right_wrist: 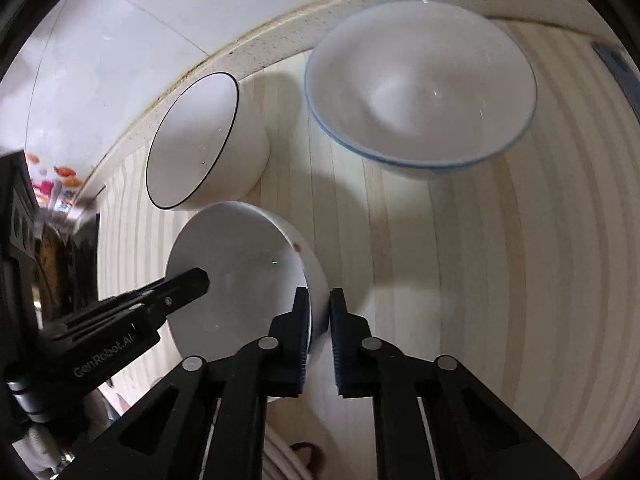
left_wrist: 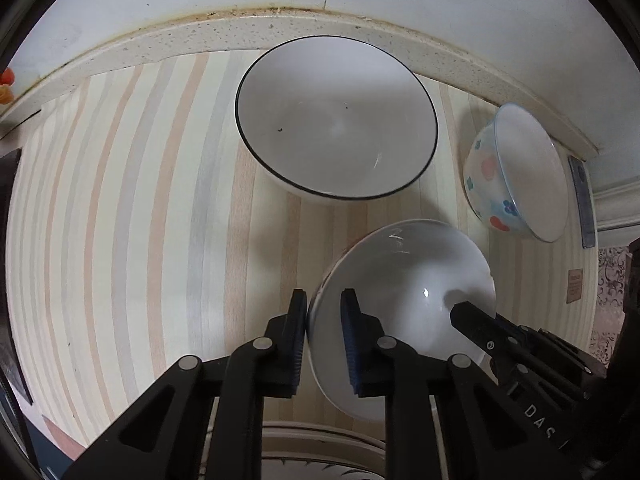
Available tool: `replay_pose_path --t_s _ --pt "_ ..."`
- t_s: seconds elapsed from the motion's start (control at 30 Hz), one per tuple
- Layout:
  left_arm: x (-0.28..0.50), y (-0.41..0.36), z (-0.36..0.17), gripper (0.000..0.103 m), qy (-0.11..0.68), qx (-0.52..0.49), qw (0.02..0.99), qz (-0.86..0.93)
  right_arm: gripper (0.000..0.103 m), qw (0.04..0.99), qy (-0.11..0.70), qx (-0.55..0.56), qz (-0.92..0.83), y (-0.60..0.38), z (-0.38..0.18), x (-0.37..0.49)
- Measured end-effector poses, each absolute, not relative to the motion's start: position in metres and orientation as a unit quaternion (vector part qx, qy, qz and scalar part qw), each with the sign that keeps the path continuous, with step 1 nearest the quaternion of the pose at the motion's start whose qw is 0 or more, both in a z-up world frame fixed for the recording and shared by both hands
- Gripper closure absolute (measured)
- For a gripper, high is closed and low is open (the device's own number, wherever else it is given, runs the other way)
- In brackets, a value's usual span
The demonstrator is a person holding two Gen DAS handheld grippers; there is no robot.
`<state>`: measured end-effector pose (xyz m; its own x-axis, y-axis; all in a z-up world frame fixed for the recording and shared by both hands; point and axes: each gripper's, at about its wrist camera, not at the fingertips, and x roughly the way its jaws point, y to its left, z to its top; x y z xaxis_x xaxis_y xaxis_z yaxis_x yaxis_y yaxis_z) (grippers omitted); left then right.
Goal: Organize plates and bowls
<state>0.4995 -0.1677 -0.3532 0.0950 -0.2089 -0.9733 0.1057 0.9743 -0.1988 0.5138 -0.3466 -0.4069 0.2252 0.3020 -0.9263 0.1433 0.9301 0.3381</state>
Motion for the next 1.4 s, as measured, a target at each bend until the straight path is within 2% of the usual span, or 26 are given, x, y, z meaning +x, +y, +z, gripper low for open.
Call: replay_pose_path --t_s 0.27,0.63,1.0,1.4 --pt "0.461 -0.188 -0.325 0.089 0.647 -0.022 0.754 -0.111 0.092 0.769 0.613 0.158 0.086 -0.356 -0.384 0.494" --pt "0.388 -0.259 -0.314 0.089 0.650 0.025 0.741 -0.168 0.092 0.768 0.615 0.162 0.068 -0.422 -0.361 0.410" --pt "0.350 -0.298 -0.332 0.089 0.670 0.061 0.713 -0.197 0.092 0.745 0.633 0.203 0.043 -0.468 -0.384 0.347" --pt "0.344 -0.315 -0.348 0.089 0.680 0.077 0.704 -0.190 0.091 0.723 0.650 0.229 0.039 -0.478 -0.407 0.333"
